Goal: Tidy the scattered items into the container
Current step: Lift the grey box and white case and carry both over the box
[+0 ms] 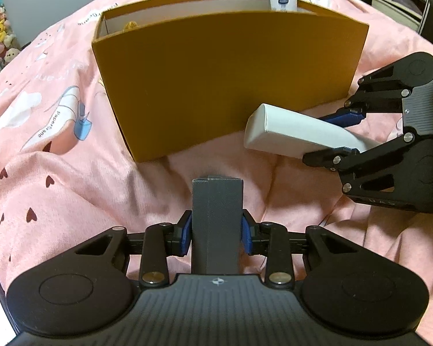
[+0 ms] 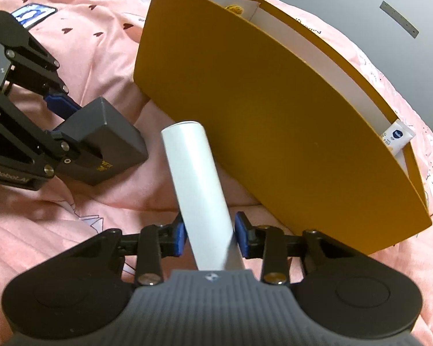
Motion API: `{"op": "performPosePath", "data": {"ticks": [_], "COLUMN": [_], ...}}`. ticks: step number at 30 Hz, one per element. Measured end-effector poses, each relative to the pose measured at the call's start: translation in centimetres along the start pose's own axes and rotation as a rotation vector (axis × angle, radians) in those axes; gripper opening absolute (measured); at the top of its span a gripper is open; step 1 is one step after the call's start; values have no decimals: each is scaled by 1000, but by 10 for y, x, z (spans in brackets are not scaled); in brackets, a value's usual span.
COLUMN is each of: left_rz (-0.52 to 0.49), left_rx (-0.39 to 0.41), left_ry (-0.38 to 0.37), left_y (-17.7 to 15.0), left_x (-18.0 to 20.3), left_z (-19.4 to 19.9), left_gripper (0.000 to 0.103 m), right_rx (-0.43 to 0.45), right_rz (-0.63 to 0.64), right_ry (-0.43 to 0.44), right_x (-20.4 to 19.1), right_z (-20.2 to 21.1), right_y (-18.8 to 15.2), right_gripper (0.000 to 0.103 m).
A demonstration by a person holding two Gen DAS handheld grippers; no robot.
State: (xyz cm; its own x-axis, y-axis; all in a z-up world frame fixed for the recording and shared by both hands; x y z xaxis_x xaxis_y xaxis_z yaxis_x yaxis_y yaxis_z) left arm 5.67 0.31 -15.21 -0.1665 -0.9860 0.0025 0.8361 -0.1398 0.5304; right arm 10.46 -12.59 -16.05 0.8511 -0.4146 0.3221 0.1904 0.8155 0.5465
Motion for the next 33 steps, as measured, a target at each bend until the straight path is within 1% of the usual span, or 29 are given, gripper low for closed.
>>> {"op": "performPosePath", "data": {"ticks": [4,9,20,23,26,33], "left_rz": [9,23,25,8,-11,-38], "left_rx": [33,93,273,313,345,444], "left_ry": [-23,-65,-119,-115,-96,8], "left_y": [7,22,73,88,103,146], "left_x": [2,7,14,13,10,7], "left_z": [10,31,95,111,119,131], "left_gripper": [38,38,38,38,38,38], "right_rx": [29,73,219,258,300,381], "right_rz": [-19,-27,-86,-81,-58,-25], "right_ry": [20,18,35,32,-6,-106], "right_x": [5,11,45,55,65,90], "right_z": [13,34,103,119,138,155], "right_y": [4,10,43,57,68,97], "right_gripper": [32,31,30,31,30,30]}}
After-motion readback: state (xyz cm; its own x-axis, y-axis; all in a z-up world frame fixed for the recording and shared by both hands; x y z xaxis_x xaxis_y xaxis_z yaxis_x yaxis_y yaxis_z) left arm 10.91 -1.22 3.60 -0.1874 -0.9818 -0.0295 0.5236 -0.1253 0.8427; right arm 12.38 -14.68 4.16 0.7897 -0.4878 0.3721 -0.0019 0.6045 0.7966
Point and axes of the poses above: each gripper's, at about its wrist camera, not at the fingertips, and z roughly against the way its jaws point, x to its right, y to its top, the point moved 9 cm from there along -z, roughly the way its jaws point, and after that the axes turned 4 degrees about -y, right-handed, at the moved point
